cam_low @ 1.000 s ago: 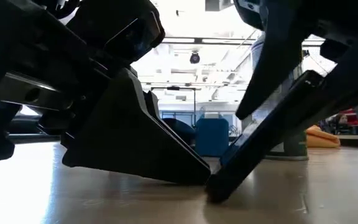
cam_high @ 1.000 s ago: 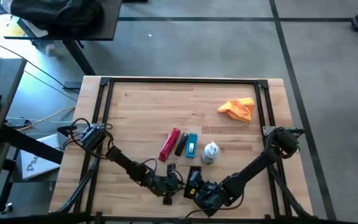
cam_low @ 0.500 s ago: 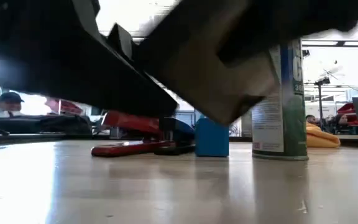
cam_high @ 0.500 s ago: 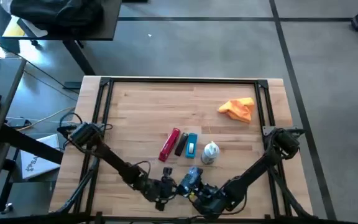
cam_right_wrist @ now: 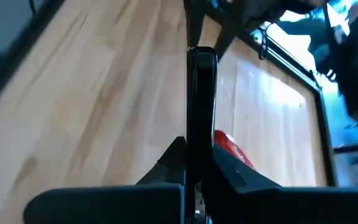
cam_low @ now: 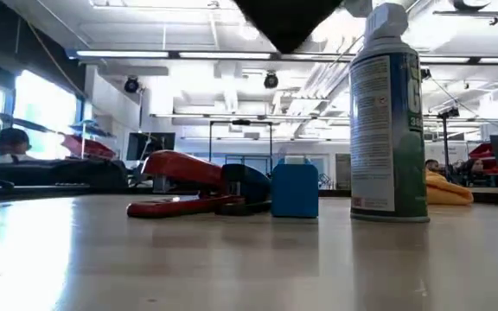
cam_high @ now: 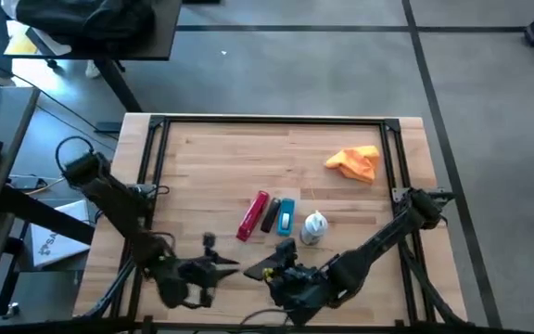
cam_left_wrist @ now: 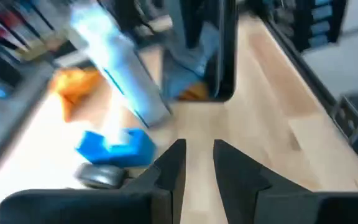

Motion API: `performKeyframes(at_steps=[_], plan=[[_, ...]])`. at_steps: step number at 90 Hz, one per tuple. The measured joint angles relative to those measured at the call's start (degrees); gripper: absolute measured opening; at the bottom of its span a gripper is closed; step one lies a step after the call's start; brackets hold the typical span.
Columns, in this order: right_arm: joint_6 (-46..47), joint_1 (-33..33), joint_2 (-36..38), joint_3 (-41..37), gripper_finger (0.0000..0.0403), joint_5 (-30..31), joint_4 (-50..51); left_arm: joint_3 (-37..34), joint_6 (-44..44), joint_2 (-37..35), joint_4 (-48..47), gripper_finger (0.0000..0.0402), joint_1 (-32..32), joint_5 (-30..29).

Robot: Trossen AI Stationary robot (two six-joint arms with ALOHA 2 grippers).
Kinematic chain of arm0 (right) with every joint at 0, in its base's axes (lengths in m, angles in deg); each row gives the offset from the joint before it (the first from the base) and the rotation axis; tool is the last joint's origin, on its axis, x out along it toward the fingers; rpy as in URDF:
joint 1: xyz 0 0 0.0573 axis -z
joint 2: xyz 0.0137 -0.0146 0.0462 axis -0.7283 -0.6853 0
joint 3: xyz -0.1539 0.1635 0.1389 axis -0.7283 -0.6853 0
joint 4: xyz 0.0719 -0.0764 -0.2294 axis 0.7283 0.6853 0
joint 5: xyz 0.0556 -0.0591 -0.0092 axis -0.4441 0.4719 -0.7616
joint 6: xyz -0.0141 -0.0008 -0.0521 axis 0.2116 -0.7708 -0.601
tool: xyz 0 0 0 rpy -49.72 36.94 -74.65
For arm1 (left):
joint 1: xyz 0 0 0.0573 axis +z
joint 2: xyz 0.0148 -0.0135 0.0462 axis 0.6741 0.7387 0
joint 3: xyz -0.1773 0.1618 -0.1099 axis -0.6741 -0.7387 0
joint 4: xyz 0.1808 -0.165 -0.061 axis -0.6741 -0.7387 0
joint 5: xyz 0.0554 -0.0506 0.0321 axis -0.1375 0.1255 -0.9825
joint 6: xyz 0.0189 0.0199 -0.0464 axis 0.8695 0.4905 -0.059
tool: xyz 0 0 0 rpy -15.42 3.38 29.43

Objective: Apply microfiber cloth
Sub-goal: Spray the black cellphone using the white spray bottle

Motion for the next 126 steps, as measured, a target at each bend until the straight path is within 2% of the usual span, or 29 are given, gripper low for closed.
performKeyframes(at_steps=[11,29,38,46,55,63,88,98,108,118,126], plan=[[-2.94,0.14,0.05,6.22,0.0001,2.41,-1.22,-2.10,3.54,-1.96,7.98,0.0072,-2.09,-4.28],[-6.66,-0.74,0.05,12.61,0.0001,-0.64,-6.36,-4.03,15.48,-1.92,28.46,0.0123,-2.79,-4.04],[-6.52,-0.70,0.08,13.69,0.0001,-1.73,-7.72,-4.05,22.84,-1.86,39.08,0.0150,-1.99,-0.21],[-5.22,-0.70,0.09,13.73,0.0001,-2.04,-8.71,-4.05,27.46,-1.82,45.56,0.0167,-0.93,6.76],[-3.77,-0.59,0.07,13.73,0.0001,-2.66,-8.81,-4.05,29.30,-1.81,49.12,0.0173,0.56,14.31],[-2.66,-0.53,0.07,13.73,0.0001,-2.62,-9.25,-4.05,29.55,-1.81,50.97,0.0174,2.17,17.83],[1.63,0.66,0.05,13.69,0.0001,-2.19,-11.24,-4.05,29.82,-0.14,61.03,0.0174,7.14,23.00],[1.85,0.68,0.01,13.66,0.0001,-1.20,-15.29,-4.05,32.44,-0.01,64.57,0.0175,7.34,23.42],[1.57,0.66,0.01,13.66,0.0001,-1.14,-18.62,-4.05,35.03,-0.01,69.01,0.0175,6.94,26.36],[1.37,0.69,0.01,13.66,0.0001,-1.15,-19.00,-4.05,35.56,-0.04,71.94,0.0175,6.81,29.36],[1.33,0.89,0.01,13.66,0.0001,-1.11,-19.00,-4.05,35.32,-0.04,72.36,0.0175,6.84,29.61]])
